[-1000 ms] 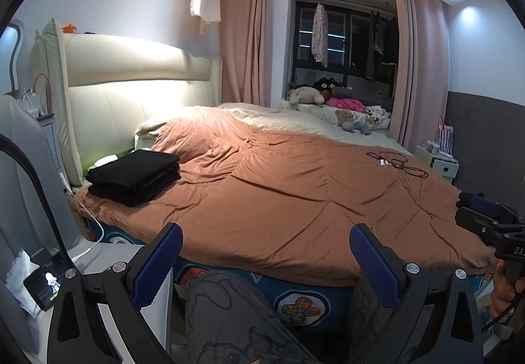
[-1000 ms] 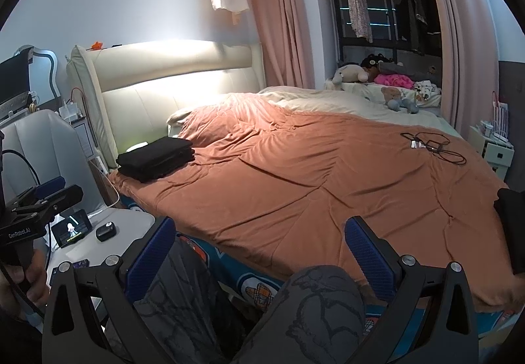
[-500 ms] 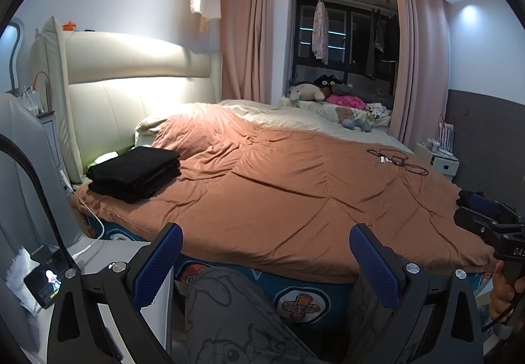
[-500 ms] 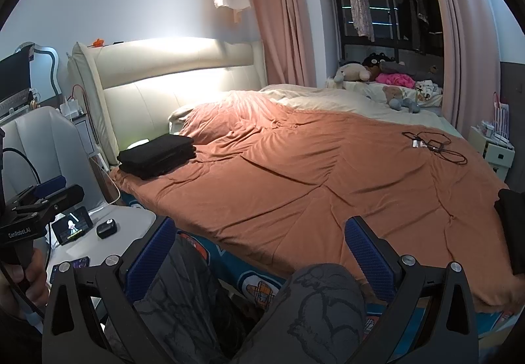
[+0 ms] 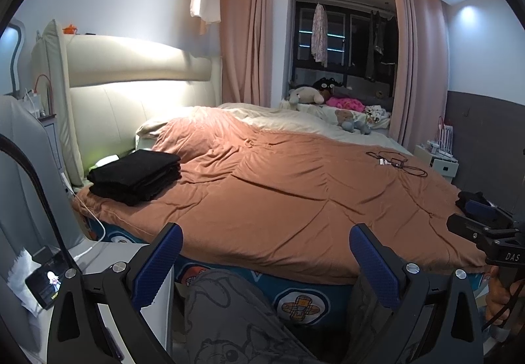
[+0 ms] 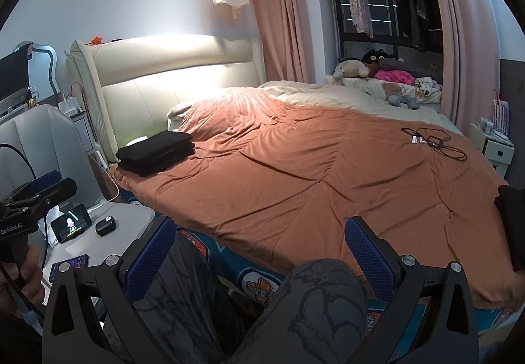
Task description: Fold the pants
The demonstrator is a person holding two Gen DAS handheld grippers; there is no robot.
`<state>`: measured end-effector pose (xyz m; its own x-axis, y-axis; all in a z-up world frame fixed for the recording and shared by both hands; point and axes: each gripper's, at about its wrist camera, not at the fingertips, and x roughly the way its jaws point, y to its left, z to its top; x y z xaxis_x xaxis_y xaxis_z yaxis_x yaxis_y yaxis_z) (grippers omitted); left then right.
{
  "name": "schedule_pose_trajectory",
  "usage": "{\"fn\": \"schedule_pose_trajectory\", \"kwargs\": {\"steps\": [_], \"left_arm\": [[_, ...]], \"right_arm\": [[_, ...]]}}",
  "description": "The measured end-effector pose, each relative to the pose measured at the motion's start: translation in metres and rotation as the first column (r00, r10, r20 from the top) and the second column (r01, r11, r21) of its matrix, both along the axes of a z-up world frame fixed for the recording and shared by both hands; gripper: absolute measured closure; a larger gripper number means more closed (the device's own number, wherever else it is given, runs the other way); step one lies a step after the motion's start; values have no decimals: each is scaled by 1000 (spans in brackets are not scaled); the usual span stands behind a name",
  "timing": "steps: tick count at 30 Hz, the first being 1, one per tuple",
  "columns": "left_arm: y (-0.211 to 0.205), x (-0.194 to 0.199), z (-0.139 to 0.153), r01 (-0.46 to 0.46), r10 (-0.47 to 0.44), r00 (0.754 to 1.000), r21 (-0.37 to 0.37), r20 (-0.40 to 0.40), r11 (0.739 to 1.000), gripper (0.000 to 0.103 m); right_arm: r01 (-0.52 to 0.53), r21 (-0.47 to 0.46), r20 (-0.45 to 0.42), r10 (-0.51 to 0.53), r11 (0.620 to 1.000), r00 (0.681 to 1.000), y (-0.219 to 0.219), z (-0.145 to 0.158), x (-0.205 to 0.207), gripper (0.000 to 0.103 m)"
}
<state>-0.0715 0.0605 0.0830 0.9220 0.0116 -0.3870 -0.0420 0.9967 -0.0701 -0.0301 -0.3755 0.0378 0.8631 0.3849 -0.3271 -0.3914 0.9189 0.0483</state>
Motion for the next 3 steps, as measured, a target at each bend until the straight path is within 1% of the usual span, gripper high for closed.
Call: {"fn": "schedule_pose_trajectory", "kwargs": {"steps": [3], "left_arm": [[-1, -1, 0, 0, 0, 1000, -2, 0, 1000, 1]], "right_arm": [[0, -1, 3, 0, 1000, 1000, 0, -1, -1, 0]]}}
